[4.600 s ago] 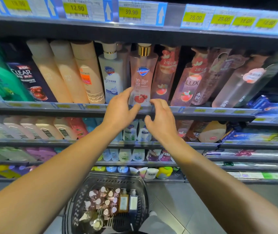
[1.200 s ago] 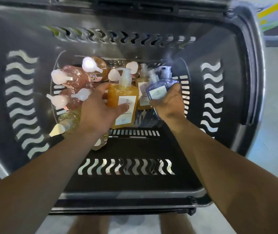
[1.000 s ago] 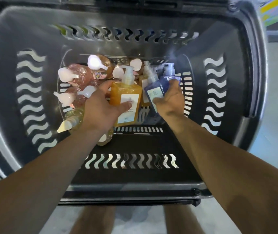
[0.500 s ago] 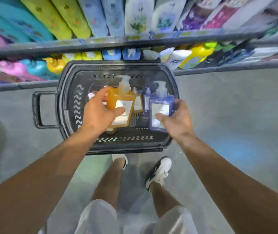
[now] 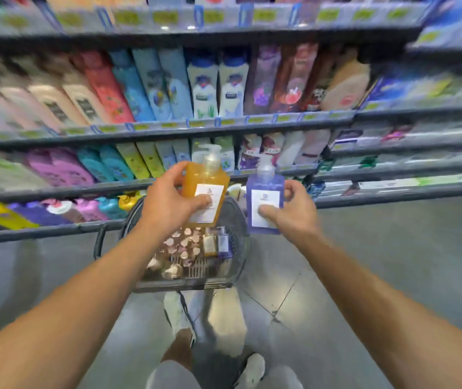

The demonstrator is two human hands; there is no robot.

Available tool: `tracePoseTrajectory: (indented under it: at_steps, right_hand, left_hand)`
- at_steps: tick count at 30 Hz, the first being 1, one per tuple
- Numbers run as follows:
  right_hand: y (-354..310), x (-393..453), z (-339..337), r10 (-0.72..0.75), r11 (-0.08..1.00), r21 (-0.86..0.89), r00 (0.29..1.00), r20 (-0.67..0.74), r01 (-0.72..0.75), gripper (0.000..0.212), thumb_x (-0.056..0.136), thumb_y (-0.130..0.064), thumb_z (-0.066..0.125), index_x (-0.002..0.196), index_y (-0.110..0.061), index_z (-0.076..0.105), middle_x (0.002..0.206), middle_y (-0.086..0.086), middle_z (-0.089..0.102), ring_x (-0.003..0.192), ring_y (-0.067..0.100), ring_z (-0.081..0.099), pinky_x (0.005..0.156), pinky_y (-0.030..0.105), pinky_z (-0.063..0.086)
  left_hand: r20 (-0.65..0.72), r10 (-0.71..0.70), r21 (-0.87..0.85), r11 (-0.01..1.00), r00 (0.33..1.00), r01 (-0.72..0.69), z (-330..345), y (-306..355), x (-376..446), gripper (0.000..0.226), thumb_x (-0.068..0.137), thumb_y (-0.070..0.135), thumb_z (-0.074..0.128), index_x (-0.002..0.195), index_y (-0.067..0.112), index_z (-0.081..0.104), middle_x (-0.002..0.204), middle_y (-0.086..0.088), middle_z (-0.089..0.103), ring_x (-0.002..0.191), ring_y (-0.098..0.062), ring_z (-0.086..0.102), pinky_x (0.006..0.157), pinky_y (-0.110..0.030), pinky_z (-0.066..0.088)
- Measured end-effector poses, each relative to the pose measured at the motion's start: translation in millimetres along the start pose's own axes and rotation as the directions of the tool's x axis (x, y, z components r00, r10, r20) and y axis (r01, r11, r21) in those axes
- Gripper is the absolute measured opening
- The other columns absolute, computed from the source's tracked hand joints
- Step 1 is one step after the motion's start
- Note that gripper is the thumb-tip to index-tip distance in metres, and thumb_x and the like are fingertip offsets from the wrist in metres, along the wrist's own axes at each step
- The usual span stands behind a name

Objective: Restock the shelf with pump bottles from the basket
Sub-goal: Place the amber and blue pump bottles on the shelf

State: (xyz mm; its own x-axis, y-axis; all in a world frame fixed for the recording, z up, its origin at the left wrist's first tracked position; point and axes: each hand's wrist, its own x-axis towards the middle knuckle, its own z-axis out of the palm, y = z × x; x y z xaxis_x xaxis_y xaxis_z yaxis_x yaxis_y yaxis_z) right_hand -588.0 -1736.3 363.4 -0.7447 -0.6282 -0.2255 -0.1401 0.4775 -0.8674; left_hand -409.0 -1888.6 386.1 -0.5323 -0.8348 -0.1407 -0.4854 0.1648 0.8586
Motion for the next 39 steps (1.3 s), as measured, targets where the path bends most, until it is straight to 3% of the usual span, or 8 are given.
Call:
tracePoseTrajectory:
  at_steps: [6, 12, 16, 18, 22, 28, 34, 39]
  right_hand:
    - [-66, -36, -89, -0.129, 0.991, 0.009, 0.989, -0.074, 0.13, 0.052, 0.072, -0.016, 0.079, 0.114, -0.026, 0.051, 0.103, -0.01, 0.061, 0.094, 0.017, 0.065, 0.083, 0.033, 0.052]
    - [-135, -50, -159, -0.285, 0.957, 0.015, 0.951, -0.116, 0.289, 0.054, 0.078, -0.013, 0.078, 0.122, -0.022, 0.049, 0.109, -0.007, 0.057, 0.094, 0.011, 0.057, 0.074, 0.023, 0.042]
    - [-172, -38, -190, -0.346, 0.935, 0.012, 0.919, -0.189, 0.354, 0.064, 0.077, -0.014, 0.078, 0.13, -0.023, 0.045, 0.119, -0.003, 0.059, 0.105, 0.014, 0.057, 0.092, 0.038, 0.049]
    - [-188, -28, -203, -0.366, 0.926, 0.012, 0.904, -0.219, 0.378, 0.073, 0.076, -0.015, 0.079, 0.136, -0.028, 0.041, 0.117, -0.003, 0.06, 0.101, 0.013, 0.06, 0.092, 0.043, 0.052]
    - [-220, -7, -227, -0.46, 0.884, -0.031, 0.854, -0.244, 0.467, 0.079, 0.077, -0.012, 0.078, 0.138, -0.039, 0.036, 0.114, -0.007, 0.062, 0.097, 0.012, 0.062, 0.086, 0.04, 0.054]
    - [-268, 46, -253, -0.57, 0.815, -0.103, 0.76, -0.313, 0.57, 0.065, 0.076, -0.008, 0.079, 0.12, -0.037, 0.042, 0.113, -0.004, 0.058, 0.1, 0.017, 0.061, 0.084, 0.034, 0.051]
    - [-309, 94, -286, -0.626, 0.764, -0.124, 0.681, -0.38, 0.633, 0.065, 0.068, -0.022, 0.078, 0.118, -0.045, 0.044, 0.119, -0.005, 0.06, 0.101, 0.012, 0.063, 0.091, 0.042, 0.052]
    - [-341, 134, -319, -0.659, 0.733, -0.147, 0.64, -0.395, 0.664, 0.064, 0.076, -0.01, 0.077, 0.127, -0.03, 0.044, 0.111, -0.014, 0.053, 0.095, 0.005, 0.059, 0.085, 0.034, 0.052]
  left_hand:
    - [-0.077, 0.153, -0.025, 0.987, 0.985, -0.156, -27, 108, -38, 0.077, 0.07, 0.023, 0.087, 0.138, 0.025, 0.05, 0.116, -0.001, 0.066, 0.098, -0.019, 0.065, 0.089, -0.039, 0.053]
    - [-0.145, 0.275, -0.075, 0.955, 0.95, -0.288, -49, 198, -49, 0.071, 0.069, 0.016, 0.087, 0.132, 0.021, 0.055, 0.109, -0.003, 0.068, 0.095, -0.018, 0.067, 0.088, -0.042, 0.055]
    - [-0.174, 0.341, -0.103, 0.927, 0.924, -0.362, -62, 245, -41, 0.067, 0.071, 0.015, 0.086, 0.13, 0.024, 0.055, 0.105, 0.0, 0.068, 0.094, -0.018, 0.067, 0.089, -0.04, 0.054]
    - [-0.179, 0.371, -0.128, 0.91, 0.911, -0.395, -67, 265, -31, 0.067, 0.072, 0.014, 0.086, 0.129, 0.026, 0.054, 0.107, -0.002, 0.068, 0.096, -0.021, 0.067, 0.088, -0.041, 0.055]
    - [-0.189, 0.449, -0.124, 0.871, 0.873, -0.475, -75, 304, -5, 0.063, 0.074, 0.016, 0.084, 0.128, 0.025, 0.054, 0.111, 0.0, 0.066, 0.098, -0.016, 0.064, 0.089, -0.037, 0.054]
    - [-0.225, 0.525, -0.164, 0.81, 0.821, -0.563, -82, 356, 51, 0.058, 0.074, 0.013, 0.083, 0.122, 0.028, 0.056, 0.106, 0.002, 0.069, 0.098, -0.014, 0.066, 0.09, -0.035, 0.055]
    - [-0.235, 0.567, -0.166, 0.777, 0.789, -0.607, -82, 403, 105, 0.059, 0.074, 0.017, 0.084, 0.124, 0.029, 0.057, 0.105, 0.011, 0.067, 0.1, -0.01, 0.065, 0.091, -0.04, 0.055]
    - [-0.225, 0.588, -0.183, 0.758, 0.777, -0.626, -68, 436, 139, 0.057, 0.075, 0.014, 0.083, 0.123, 0.03, 0.056, 0.107, 0.006, 0.068, 0.103, -0.013, 0.064, 0.09, -0.043, 0.055]
